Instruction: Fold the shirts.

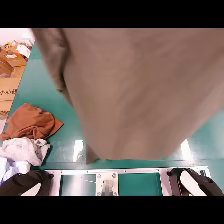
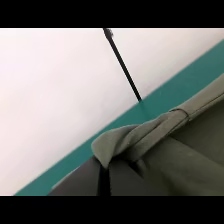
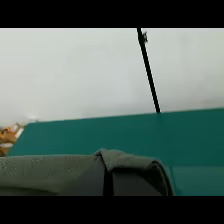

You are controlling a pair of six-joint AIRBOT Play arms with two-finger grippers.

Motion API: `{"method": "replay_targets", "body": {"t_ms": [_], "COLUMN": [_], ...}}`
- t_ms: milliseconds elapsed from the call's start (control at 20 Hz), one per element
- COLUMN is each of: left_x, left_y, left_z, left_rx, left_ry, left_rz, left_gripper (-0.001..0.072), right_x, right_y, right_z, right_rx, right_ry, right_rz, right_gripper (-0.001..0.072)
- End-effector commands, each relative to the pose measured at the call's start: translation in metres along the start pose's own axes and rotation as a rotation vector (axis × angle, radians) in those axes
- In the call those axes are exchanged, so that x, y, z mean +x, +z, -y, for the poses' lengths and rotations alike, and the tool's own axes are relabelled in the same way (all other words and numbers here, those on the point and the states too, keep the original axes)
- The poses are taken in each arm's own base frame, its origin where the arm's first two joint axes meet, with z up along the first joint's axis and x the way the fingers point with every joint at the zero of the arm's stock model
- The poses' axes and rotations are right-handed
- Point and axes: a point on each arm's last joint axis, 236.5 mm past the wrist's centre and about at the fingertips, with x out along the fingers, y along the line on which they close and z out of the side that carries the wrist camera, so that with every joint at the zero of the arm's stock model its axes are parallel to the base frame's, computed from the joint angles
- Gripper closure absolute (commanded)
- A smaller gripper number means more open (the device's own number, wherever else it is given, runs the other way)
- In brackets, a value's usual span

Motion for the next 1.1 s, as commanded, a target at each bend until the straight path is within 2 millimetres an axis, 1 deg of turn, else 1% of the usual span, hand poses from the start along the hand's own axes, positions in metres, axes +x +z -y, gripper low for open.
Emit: {"method": "replay_targets", "body": {"t_ms": [0,100,150,250,350,400,500,600,650,700,750,800,850,900,950,1000,1050], "left_x": [0.091,0.157,0.189,0.245,0.287,0.302,0.322,0.331,0.332,0.332,0.33,0.324,0.315,0.302,0.288,0.274,0.263], "left_y": [-0.054,-0.097,-0.121,-0.163,-0.199,-0.218,-0.251,-0.279,-0.29,-0.299,-0.304,-0.308,-0.313,-0.319,-0.325,-0.331,-0.339], "left_z": [0.028,0.055,0.072,0.103,0.132,0.147,0.174,0.2,0.21,0.216,0.214,0.21,0.202,0.193,0.181,0.167,0.155], "left_rx": [-0.037,-0.088,-0.127,-0.218,-0.323,-0.362,-0.431,-0.507,-0.535,-0.561,-0.572,-0.603,-0.626,-0.646,-0.673,-0.711,-0.75], "left_ry": [-0.093,-0.171,-0.214,-0.272,-0.321,-0.348,-0.402,-0.459,-0.479,-0.49,-0.49,-0.496,-0.513,-0.541,-0.562,-0.573,-0.57], "left_rz": [-0.121,-0.196,-0.228,-0.256,-0.271,-0.287,-0.329,-0.383,-0.41,-0.441,-0.465,-0.499,-0.54,-0.595,-0.652,-0.71,-0.756], "left_gripper": [0.068,0.068,0.068,0.068,0.068,0.068,0.068,0.0679,0.0678,0.0569,0.0207,0.0091,0.0098,0.0099,0.0099,0.01,0.0178], "right_x": [0.064,0.104,0.123,0.158,0.189,0.201,0.22,0.228,0.23,0.229,0.224,0.217,0.204,0.187,0.168,0.151,0.132], "right_y": [-0.068,-0.114,-0.137,-0.178,-0.219,-0.24,-0.285,-0.323,-0.335,-0.34,-0.338,-0.331,-0.324,-0.318,-0.314,-0.314,-0.318], "right_z": [0.066,0.113,0.137,0.18,0.218,0.234,0.263,0.279,0.284,0.29,0.298,0.304,0.31,0.317,0.324,0.328,0.331], "right_rx": [0.101,0.17,0.202,0.235,0.278,0.302,0.356,0.399,0.416,0.428,0.44,0.451,0.469,0.493,0.522,0.553,0.592], "right_ry": [-0.056,-0.102,-0.127,-0.172,-0.206,-0.225,-0.258,-0.274,-0.281,-0.29,-0.303,-0.307,-0.305,-0.307,-0.311,-0.312,-0.31], "right_rz": [-0.19,-0.276,-0.309,-0.363,-0.427,-0.454,-0.521,-0.59,-0.61,-0.617,-0.612,-0.613,-0.628,-0.647,-0.668,-0.696,-0.733], "right_gripper": [0.0698,0.0698,0.0698,0.0698,0.0698,0.0698,0.0698,0.0696,0.0604,0.0432,0.0334,0.0318,0.032,0.0322,0.0379,0.0508,0.0579]}}
